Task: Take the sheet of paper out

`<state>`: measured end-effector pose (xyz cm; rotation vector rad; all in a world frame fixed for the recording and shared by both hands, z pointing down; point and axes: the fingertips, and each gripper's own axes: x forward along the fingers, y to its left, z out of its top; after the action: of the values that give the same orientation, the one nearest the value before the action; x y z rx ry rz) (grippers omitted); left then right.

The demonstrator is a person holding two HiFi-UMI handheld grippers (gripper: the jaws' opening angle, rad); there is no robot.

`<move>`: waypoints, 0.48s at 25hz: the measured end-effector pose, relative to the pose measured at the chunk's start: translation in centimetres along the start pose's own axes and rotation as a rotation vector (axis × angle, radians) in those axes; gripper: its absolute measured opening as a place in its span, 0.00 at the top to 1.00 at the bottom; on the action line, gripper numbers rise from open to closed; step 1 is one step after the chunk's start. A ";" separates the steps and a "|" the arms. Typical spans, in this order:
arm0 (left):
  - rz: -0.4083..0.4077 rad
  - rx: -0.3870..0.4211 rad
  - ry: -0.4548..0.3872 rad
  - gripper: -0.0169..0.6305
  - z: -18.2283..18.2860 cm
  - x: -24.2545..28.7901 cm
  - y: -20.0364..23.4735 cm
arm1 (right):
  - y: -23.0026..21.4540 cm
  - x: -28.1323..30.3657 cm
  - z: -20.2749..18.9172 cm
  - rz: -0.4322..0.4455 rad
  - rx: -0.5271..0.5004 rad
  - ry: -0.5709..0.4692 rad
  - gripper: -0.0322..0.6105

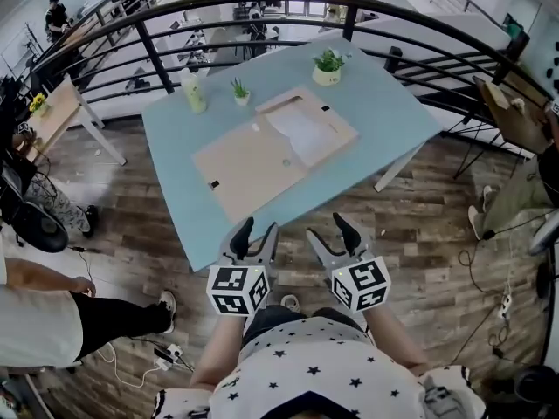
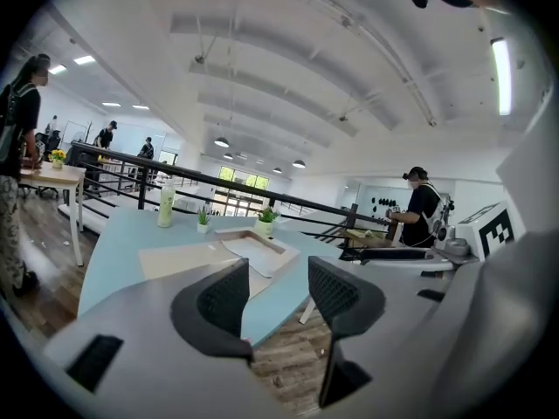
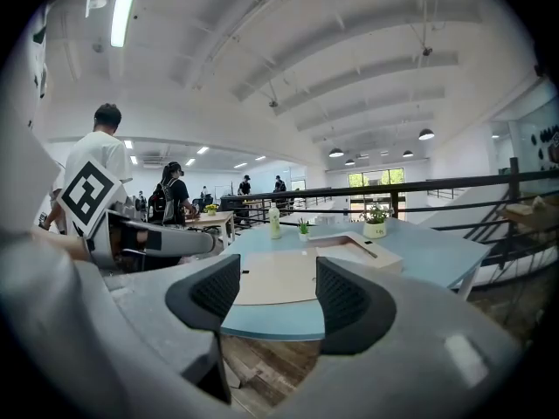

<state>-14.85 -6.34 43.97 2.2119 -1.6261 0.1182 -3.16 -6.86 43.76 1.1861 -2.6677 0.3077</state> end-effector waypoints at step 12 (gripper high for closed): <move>0.000 -0.043 0.018 0.67 1.8 7.0 2.0 | -4.1 4.0 0.6 -0.018 0.019 0.011 0.56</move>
<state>-14.72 -13.73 44.84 2.1725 -1.6047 0.1027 -2.79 -12.47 44.73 1.2094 -2.6487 0.3365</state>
